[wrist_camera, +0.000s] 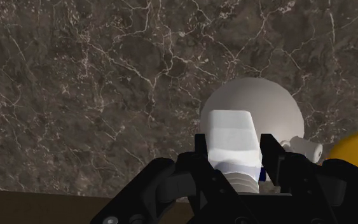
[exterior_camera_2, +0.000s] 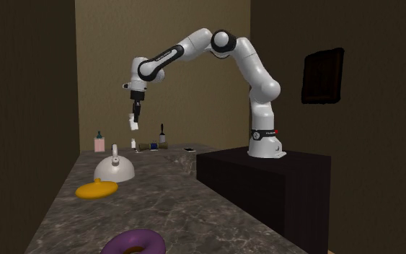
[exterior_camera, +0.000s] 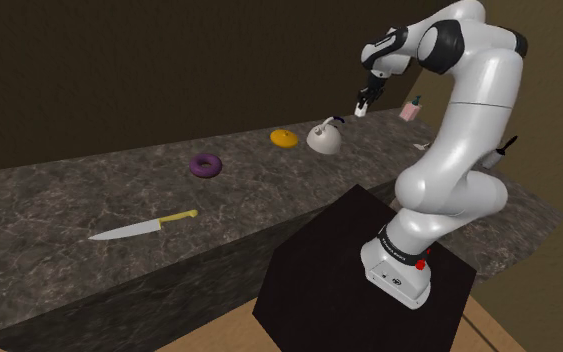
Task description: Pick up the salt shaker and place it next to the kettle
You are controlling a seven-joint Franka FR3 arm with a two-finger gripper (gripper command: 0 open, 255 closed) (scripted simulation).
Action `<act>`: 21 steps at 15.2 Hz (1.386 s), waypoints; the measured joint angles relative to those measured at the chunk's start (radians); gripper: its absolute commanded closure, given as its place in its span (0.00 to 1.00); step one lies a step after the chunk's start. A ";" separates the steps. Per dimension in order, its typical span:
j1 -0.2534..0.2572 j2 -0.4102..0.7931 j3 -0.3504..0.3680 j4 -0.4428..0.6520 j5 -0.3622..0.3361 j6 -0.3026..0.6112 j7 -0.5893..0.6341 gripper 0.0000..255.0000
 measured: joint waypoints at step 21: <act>-0.228 0.460 0.008 0.674 0.077 -0.211 -0.201 1.00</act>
